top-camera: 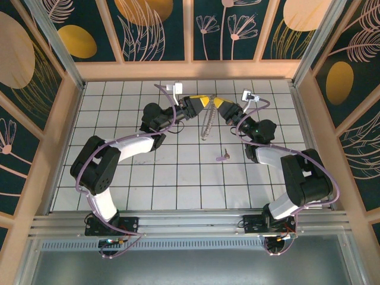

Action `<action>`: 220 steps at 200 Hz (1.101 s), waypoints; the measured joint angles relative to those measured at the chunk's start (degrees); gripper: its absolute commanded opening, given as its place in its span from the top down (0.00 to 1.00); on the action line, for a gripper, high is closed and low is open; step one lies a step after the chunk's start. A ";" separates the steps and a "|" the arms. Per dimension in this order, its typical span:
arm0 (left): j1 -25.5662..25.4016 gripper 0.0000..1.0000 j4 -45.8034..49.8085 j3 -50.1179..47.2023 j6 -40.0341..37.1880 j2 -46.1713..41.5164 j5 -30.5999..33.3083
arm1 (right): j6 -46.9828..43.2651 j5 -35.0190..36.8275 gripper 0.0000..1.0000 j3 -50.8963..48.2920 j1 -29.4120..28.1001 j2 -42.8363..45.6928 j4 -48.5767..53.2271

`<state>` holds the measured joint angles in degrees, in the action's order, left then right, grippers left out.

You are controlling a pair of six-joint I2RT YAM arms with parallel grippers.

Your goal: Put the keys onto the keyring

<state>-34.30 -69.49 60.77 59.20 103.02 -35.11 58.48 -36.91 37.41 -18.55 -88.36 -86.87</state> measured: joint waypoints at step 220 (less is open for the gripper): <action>0.00 0.45 -0.28 -0.50 -0.72 -0.39 0.07 | 0.83 0.00 1.00 1.11 -0.33 -3.32 -0.37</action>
<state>-34.30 -69.78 60.27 58.48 102.63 -35.05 59.31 -36.91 38.52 -18.87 -91.68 -87.24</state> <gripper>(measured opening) 0.543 0.051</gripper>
